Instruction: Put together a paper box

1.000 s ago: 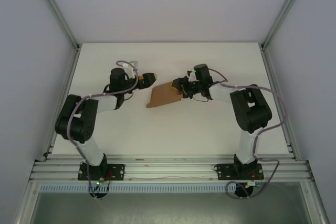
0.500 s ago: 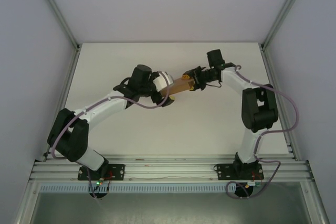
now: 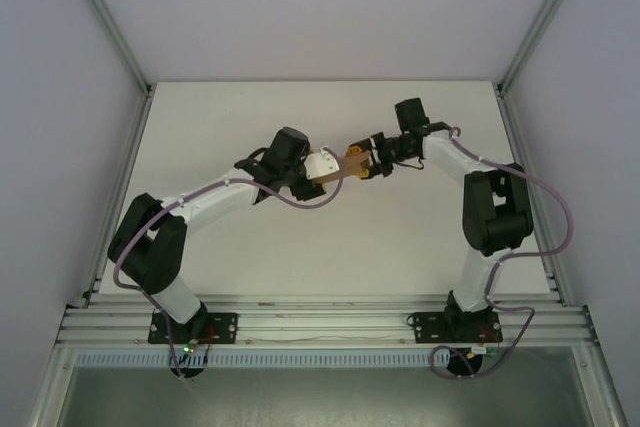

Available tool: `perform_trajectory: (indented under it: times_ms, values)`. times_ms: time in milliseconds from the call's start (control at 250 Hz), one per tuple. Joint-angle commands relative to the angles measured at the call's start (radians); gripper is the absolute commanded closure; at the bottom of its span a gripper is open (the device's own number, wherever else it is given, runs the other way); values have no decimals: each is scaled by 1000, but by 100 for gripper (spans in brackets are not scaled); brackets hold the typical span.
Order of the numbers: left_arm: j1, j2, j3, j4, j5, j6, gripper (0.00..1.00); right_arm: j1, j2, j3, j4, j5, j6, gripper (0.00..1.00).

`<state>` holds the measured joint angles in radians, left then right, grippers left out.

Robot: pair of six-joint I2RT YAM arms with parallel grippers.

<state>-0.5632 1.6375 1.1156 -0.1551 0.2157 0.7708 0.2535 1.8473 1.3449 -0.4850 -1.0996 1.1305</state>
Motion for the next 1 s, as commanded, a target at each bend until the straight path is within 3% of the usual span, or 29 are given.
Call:
perform_trajectory:
  times_ms: [0, 180, 304, 352, 372, 384, 480, 640, 724, 771, 891, 995]
  values:
    - [-5, -33, -8, 74, -61, 16, 23, 1, -54, -21, -22, -59, 5, 53]
    - [-4, -37, 3, 45, -38, 39, 45, 1, -72, -35, 3, -54, -1, 46]
    - [-4, -39, 24, 11, -18, 39, 54, 0, -90, -36, 3, -22, -29, 41]
    - [-4, -41, 30, -13, -7, 52, 55, -4, -99, -35, -15, 15, -57, 19]
    - [-4, -40, 36, -25, -4, 55, 55, -8, -105, -36, -24, 37, -77, 3]
    - [-4, -40, 38, -32, -6, 57, 55, -9, -111, -36, -31, 52, -90, 0]
    - [-5, -30, 62, -112, -22, 69, 58, -40, -162, -48, -77, 193, -224, 0]
    - [-3, 8, 123, -309, 3, 117, 59, -100, -304, -89, -108, 569, -518, 0]
    - [-3, 49, 180, -466, 47, 175, 58, -103, -410, -159, -9, 735, -701, 0]
    - [-4, 80, 214, -539, 59, 202, 58, -106, -481, -232, 86, 824, -721, 0]
    - [0, 171, 322, -696, 89, 215, 58, -126, -648, -433, 374, 830, -842, 0]
    - [2, 229, 370, -753, 98, 213, 57, -125, -746, -556, 538, 638, -1050, 0]
